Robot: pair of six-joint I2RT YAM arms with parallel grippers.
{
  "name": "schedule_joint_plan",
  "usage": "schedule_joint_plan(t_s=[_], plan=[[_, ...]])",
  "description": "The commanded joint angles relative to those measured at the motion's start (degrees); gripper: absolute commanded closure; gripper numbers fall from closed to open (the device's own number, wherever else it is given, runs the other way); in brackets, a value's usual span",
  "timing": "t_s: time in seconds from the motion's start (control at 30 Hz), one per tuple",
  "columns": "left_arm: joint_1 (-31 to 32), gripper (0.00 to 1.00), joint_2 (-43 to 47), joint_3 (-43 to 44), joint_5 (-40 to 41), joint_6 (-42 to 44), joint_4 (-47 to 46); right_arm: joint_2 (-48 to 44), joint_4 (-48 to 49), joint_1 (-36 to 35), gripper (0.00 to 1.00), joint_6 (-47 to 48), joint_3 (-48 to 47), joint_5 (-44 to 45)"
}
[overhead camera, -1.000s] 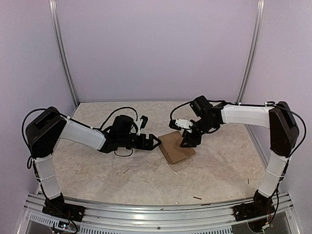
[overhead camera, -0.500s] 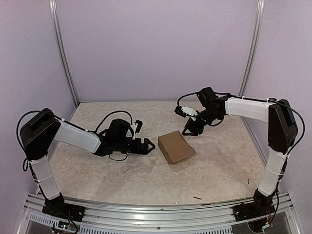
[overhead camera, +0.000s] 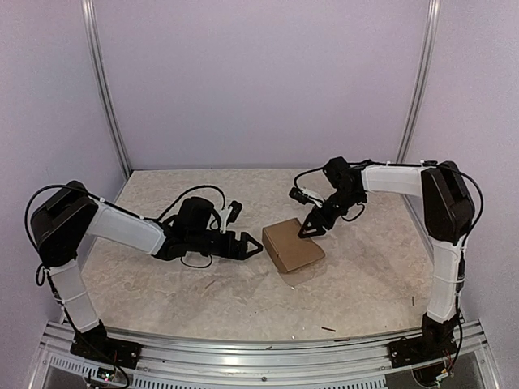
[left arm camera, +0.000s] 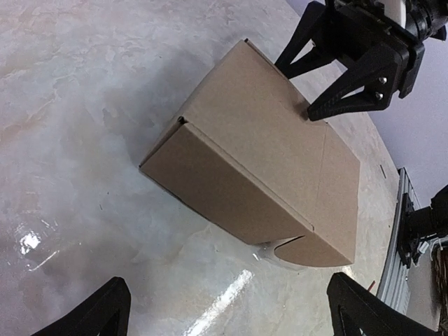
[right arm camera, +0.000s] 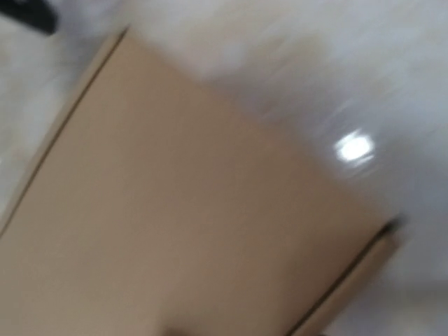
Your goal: Fold the paper box
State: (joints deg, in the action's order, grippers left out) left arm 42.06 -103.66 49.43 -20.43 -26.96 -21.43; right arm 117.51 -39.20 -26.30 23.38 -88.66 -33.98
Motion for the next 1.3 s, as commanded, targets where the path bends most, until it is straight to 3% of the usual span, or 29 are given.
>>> schedule_joint_plan(t_s=[0.0, 0.1, 0.17, 0.2, 0.37, 0.7, 0.8, 0.87, 0.93, 1.0, 1.07, 1.13, 1.23, 1.27], plan=[[-0.32, 0.04, -1.45, 3.02, -5.77, 0.24, -1.47, -3.06, -8.07, 0.45, 0.46, 2.26, 5.22, -12.58], [-0.35, 0.05, -3.67, 5.17, -8.62, 0.08, -1.33, -4.59, -11.25, 0.36, 0.34, 4.59, 7.78, -18.65], [-0.40, 0.05, -5.14, 6.74, -10.38, -0.02, -1.32, -4.43, -15.70, 0.10, 0.03, 8.22, 8.25, -23.21], [-0.40, 0.05, -5.85, 7.59, -10.73, -0.04, -1.33, -4.26, -17.33, -0.32, 0.01, 9.53, 8.49, -25.03], [-0.99, 0.05, -10.14, 13.02, -11.01, 0.73, 0.48, -5.26, -17.11, -3.13, 0.00, 10.96, 9.77, -26.39], [-2.55, 0.05, -14.22, 18.67, -8.87, 5.54, -1.17, -11.07, -16.98, -4.08, 0.00, 10.72, 10.33, -11.14], [-2.53, 0.05, -10.48, 14.65, -2.02, 7.80, -2.72, -14.78, -12.03, -3.41, 0.00, 8.10, 9.54, -2.05], [-2.09, 0.03, -4.70, 9.97, 3.11, 10.43, -5.12, -18.66, -2.40, -3.47, 0.00, 3.01, 10.55, 9.79], [-0.84, 0.01, 0.96, 4.59, 8.53, 13.91, -7.77, -22.21, 6.67, -3.36, 0.00, 2.47, 12.84, 15.70], [1.86, 0.01, 5.85, -2.22, 13.02, 19.58, -11.20, -23.06, 13.84, -2.75, 0.00, 0.70, 13.75, 15.28], [6.35, 0.01, 10.88, -7.21, 18.77, 27.97, -14.07, -19.74, 14.79, -2.44, 0.00, 2.20, 10.46, 11.66], [11.23, 0.01, 14.21, -10.48, 26.21, 36.10, -15.05, -13.07, 9.06, -2.52, 0.13, 4.99, 2.85, 6.85], [14.55, 0.01, 17.37, -12.09, 30.80, 38.13, -11.51, -1.30, -1.95, -2.56, 0.51, 5.84, -11.61, 2.65], [14.88, 0.01, 18.01, -12.61, 30.91, 37.37, -10.34, 2.26, -4.70, -2.53, 0.58, 5.91, -15.08, 1.72]])
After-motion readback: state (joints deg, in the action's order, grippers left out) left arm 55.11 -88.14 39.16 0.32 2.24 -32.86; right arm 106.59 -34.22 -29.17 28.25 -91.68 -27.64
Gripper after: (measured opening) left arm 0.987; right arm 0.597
